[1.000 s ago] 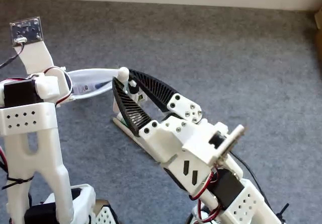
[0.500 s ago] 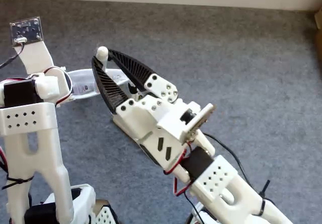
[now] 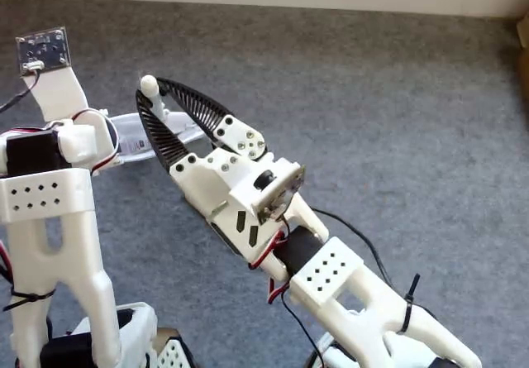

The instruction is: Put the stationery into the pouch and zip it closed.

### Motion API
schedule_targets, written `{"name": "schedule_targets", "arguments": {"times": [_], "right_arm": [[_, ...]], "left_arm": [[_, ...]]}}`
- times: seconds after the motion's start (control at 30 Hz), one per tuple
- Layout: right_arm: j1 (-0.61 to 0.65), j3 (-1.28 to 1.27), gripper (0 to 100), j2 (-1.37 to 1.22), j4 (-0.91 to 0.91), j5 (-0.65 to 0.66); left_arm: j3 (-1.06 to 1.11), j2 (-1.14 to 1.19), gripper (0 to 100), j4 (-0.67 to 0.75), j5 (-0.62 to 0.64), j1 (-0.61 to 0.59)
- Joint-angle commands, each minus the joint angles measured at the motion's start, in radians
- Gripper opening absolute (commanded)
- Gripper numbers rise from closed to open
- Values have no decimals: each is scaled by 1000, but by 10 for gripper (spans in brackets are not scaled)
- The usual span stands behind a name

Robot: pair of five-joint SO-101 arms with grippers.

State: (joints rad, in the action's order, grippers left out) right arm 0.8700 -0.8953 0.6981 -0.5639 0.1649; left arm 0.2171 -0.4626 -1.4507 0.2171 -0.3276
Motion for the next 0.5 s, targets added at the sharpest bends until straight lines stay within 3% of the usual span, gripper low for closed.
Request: {"name": "schedule_targets", "arguments": {"times": [0.0, 0.17, 0.33, 0.47], "right_arm": [[4, 12, 4, 12, -31, 25], [5, -8, 12, 12, 33, 23], [5, -5, 187, 12, 275, 18], [4, -5, 185, 62, 314, 18]], "left_arm": [[5, -8, 7, 17, 11, 8], [5, -8, 7, 17, 11, 8], [5, -8, 7, 17, 9, 8], [5, -8, 7, 17, 9, 8]]}}
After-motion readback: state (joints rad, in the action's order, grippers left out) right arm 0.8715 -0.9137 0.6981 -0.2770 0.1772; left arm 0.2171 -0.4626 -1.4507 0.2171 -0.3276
